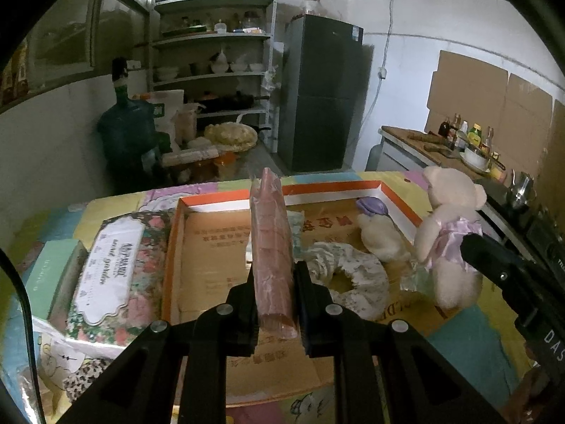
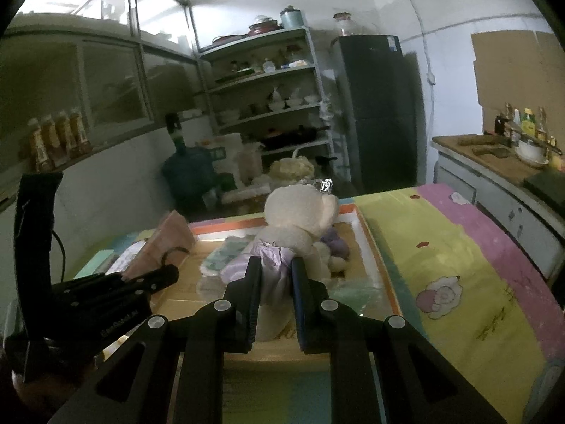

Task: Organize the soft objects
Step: 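Lower both held items into the box and open both grippers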

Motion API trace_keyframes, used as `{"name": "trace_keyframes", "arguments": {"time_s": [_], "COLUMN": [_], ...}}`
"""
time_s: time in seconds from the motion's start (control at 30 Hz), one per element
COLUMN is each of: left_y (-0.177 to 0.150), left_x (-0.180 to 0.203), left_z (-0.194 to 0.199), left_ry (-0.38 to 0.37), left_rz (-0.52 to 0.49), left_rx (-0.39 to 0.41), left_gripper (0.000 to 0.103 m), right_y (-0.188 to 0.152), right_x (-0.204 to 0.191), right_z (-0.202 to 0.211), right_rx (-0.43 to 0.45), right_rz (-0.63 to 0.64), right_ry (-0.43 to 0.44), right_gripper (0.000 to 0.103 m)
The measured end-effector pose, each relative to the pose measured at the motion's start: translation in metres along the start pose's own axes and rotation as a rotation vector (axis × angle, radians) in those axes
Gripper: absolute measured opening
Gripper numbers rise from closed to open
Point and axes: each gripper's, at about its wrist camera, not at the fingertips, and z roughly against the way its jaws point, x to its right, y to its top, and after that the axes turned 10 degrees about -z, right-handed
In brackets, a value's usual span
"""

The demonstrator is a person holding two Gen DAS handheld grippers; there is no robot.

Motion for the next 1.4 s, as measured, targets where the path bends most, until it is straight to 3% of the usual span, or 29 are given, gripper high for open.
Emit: {"name": "trace_keyframes", "arguments": {"time_s": [1.17,1.27,1.4], "left_y": [-0.007,-0.006,-0.005], "left_x": [-0.004,-0.004,-0.004], "left_z": [-0.062,-0.06,-0.054], "left_ry": [-0.039,-0.037,-0.04], "left_rz": [0.08,0.077,0.081], "left_rx": [-0.142,-0.127,-0.108], "left_gripper": [0.017,0.02,0.041], "right_y": [-0.018,-0.017,-0.019], "right_x": [0.004,0.006,0.006], "right_z": [-0.067,-0.067,-0.065], "right_rx": [-0.219,-0.218,-0.213], "right_rz": [0.035,0.022,0.015], "right_ry": [0.073,0.08,0.081], "right_gripper": [0.018,0.022,0.027]}}
